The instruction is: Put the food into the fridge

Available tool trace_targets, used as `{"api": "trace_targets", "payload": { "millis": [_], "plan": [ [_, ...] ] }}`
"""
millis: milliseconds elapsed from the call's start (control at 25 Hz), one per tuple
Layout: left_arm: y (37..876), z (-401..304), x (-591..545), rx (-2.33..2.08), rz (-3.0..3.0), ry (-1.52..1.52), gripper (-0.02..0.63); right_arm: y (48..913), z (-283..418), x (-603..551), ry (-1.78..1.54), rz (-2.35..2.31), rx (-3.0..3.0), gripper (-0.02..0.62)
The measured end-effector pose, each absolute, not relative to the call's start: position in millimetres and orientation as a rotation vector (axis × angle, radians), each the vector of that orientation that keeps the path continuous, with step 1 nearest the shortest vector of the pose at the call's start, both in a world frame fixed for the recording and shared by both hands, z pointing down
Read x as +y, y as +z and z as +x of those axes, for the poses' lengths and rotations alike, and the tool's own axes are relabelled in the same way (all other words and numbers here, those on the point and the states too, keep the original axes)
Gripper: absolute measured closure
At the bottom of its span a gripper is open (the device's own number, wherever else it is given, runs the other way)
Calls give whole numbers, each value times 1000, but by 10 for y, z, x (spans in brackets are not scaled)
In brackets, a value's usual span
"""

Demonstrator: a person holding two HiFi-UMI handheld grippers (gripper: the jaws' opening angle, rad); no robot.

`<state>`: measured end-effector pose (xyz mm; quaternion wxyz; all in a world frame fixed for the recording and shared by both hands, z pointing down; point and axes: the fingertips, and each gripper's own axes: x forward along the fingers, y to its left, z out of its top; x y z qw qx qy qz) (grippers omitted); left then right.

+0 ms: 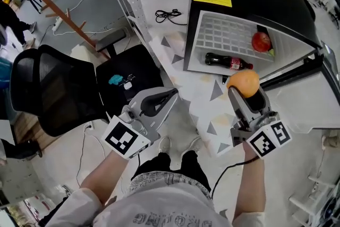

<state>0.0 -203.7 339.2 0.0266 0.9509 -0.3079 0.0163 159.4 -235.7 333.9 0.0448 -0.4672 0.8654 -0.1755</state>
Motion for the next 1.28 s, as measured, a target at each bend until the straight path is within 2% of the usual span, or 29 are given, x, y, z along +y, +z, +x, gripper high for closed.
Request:
{"api": "trace_targets", "payload": {
  "millis": [760, 1280],
  "plan": [
    [3638, 323, -2721, -1125, 2855, 29, 600, 3464, 1707, -3687, -308, -1399, 2887, 321],
    [3649, 295, -2887, -1165, 2843, -35, 600, 3722, 1591, -4295, 18, -1592, 3064, 321]
  ]
}}
